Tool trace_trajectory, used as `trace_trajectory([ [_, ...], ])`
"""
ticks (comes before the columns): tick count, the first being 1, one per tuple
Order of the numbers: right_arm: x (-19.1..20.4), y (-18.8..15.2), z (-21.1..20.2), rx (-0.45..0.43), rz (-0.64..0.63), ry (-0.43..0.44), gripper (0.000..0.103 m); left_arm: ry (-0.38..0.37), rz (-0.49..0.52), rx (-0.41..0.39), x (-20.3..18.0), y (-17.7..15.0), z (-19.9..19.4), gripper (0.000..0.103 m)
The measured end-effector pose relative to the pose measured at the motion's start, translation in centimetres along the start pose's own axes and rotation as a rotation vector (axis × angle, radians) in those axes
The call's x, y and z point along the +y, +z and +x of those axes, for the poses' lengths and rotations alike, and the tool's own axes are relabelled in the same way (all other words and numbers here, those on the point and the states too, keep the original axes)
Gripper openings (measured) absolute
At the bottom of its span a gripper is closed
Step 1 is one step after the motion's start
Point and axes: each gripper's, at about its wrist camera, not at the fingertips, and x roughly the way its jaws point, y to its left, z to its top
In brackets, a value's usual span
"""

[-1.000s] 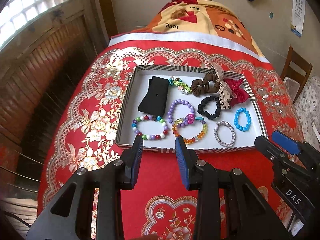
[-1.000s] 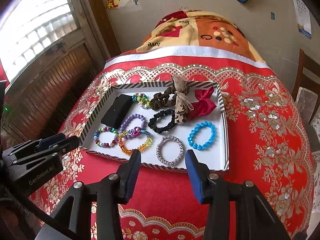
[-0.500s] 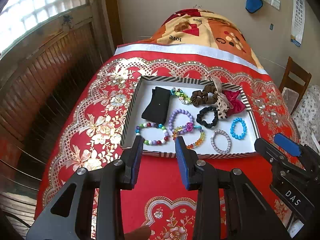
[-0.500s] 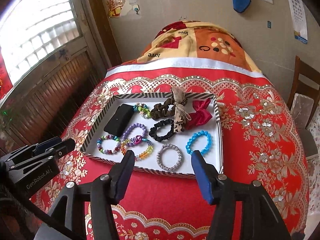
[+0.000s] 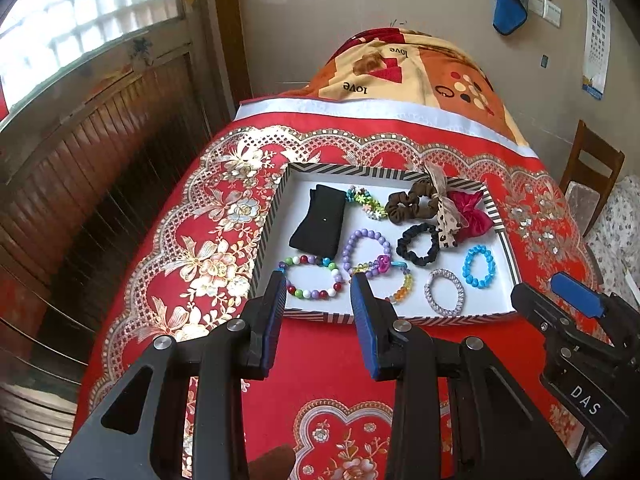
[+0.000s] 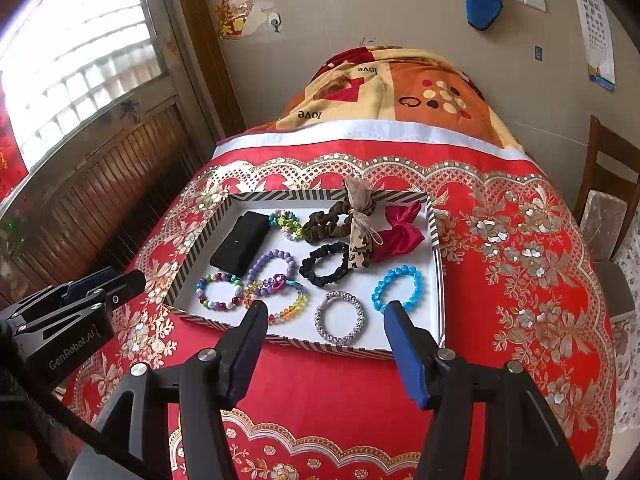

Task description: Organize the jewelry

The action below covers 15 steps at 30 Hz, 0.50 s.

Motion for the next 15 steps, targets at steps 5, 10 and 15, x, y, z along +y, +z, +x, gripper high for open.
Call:
trace_trajectory([
  [5,-0.04,0.12,-0.01,-0.001,-0.003,-0.001,0.058,0.002,0.006,-0.006,-0.13,0.02,-0.04,0.032],
  [10,-0.10,0.23,0.05,-0.001,-0.005,-0.001,0.058,0.001,0.012,-0.013,-0.32,0.18,-0.03,0.032],
  [15,-0.14,0.28,0.08,0.000,-0.006,-0.002,0.059,-0.001,0.010,-0.011,-0.43,0.35,0.22,0.032],
])
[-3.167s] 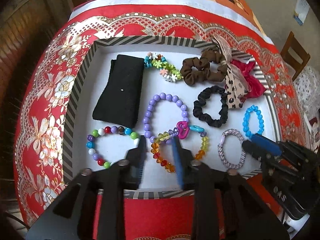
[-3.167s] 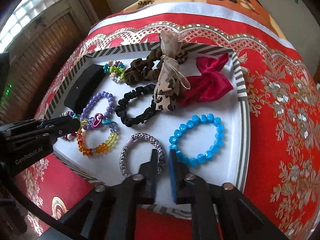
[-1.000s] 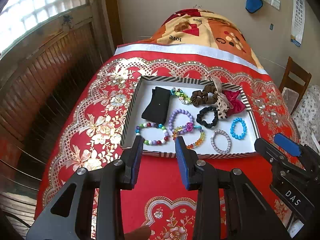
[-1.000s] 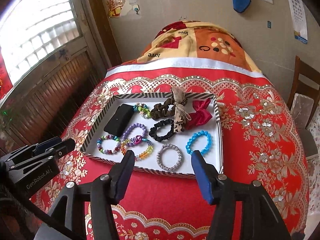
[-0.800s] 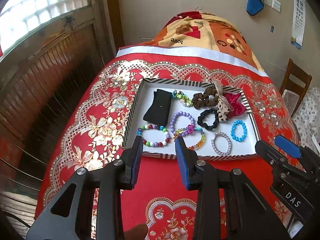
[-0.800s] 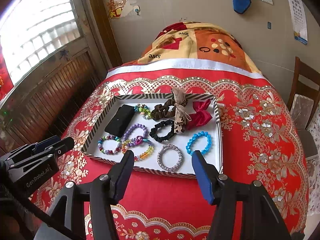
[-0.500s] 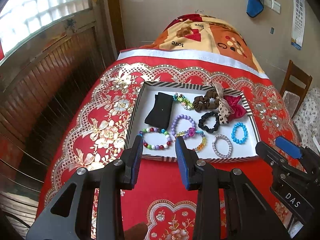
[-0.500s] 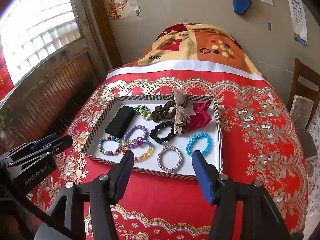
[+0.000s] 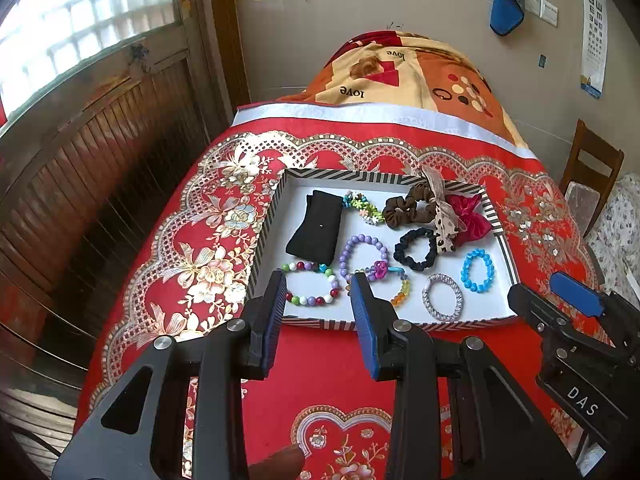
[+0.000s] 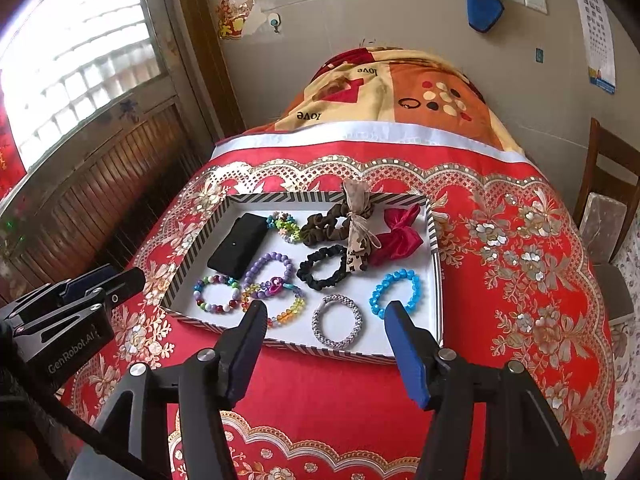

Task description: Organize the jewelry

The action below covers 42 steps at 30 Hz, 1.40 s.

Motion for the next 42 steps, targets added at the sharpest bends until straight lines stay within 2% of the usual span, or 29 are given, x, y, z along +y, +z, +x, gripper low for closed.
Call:
trace_trajectory([
  [42,-1.1,0.4,1.9,0.029,-0.010,-0.008,0.061,-0.003,0.019,0.033,-0.9,-0.3,1.9,0.033],
])
